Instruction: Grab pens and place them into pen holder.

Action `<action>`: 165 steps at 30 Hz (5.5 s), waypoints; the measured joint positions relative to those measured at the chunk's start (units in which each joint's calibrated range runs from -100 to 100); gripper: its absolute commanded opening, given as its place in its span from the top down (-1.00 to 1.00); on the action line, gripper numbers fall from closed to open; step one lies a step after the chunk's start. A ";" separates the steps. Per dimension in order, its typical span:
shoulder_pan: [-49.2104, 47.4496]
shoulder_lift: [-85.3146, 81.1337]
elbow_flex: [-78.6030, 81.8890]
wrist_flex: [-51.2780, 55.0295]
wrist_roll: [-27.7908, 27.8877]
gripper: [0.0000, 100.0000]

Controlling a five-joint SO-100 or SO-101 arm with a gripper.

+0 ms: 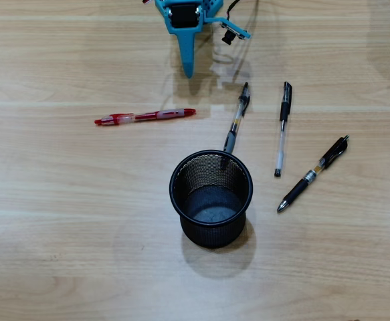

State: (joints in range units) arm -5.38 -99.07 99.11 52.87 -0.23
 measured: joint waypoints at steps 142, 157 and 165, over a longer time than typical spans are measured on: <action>7.62 92.35 -80.39 29.87 6.29 0.36; 10.67 105.86 -80.04 18.04 7.91 0.36; 15.25 107.22 -79.86 17.78 10.14 0.36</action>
State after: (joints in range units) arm 9.86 8.16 19.25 70.65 9.91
